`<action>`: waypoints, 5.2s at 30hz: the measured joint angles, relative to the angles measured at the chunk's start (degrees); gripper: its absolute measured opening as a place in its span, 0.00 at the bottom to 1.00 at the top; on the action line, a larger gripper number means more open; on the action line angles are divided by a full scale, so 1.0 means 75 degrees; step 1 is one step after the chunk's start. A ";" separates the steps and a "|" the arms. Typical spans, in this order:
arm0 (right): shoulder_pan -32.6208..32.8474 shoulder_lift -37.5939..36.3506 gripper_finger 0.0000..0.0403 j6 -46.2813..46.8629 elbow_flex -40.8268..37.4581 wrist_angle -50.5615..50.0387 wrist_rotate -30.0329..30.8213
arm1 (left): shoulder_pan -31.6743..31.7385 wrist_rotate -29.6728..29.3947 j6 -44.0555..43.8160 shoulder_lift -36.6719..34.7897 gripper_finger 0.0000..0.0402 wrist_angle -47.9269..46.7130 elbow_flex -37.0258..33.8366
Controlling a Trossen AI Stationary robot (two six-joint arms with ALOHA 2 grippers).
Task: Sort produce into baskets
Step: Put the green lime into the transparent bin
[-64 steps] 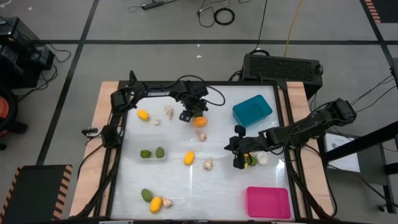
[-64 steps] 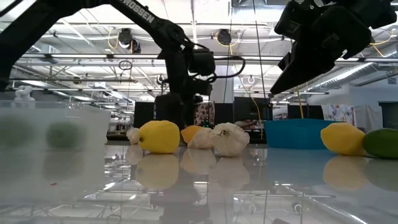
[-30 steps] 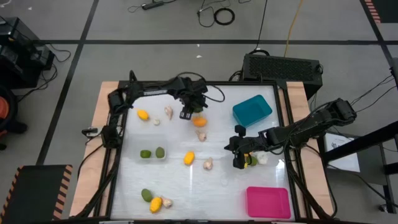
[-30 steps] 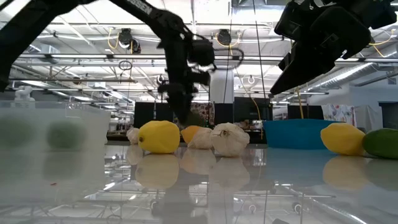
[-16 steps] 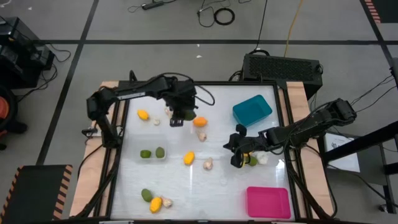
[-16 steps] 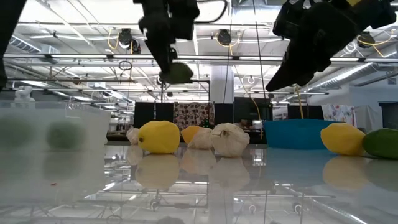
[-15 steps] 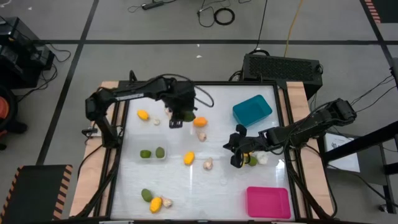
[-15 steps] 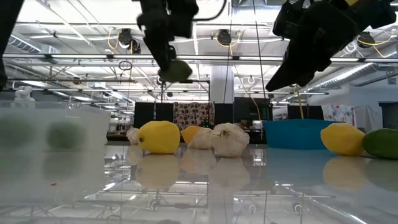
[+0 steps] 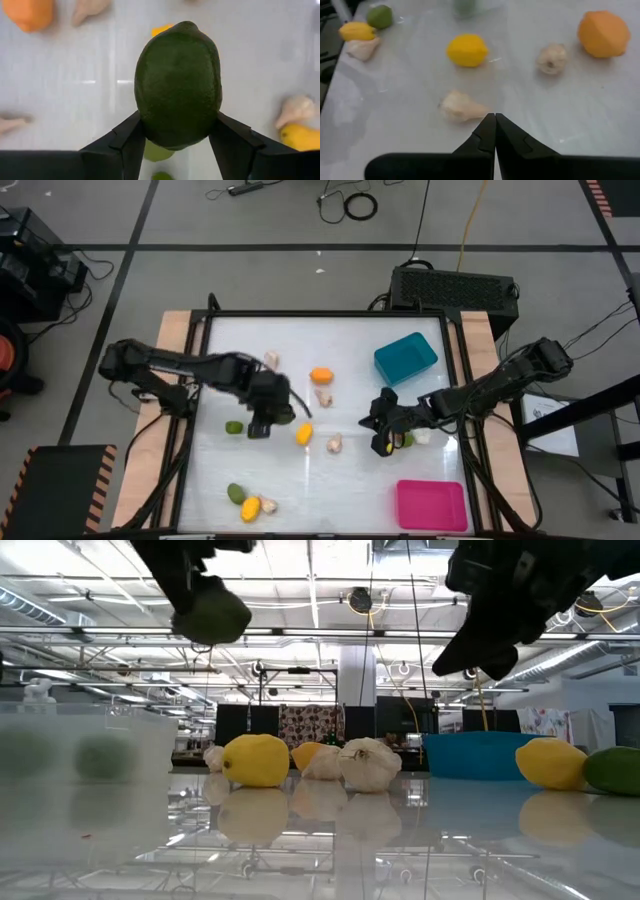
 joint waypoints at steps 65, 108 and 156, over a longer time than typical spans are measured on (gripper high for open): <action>0.1665 0.0000 0.00 -0.0635 -0.0003 0.0543 0.0982 | -0.1087 -0.1109 -0.6603 -0.0405 0.78 -0.1952 -0.2319; 0.1668 0.0003 0.00 -0.0419 -0.0003 0.0552 0.0981 | -0.4375 0.1838 -1.1972 0.2058 0.79 0.0461 -0.0464; 0.1523 0.0836 0.00 -0.0432 0.0000 0.0951 0.1595 | -0.5426 0.0111 0.0986 0.3509 0.79 0.0731 -0.0450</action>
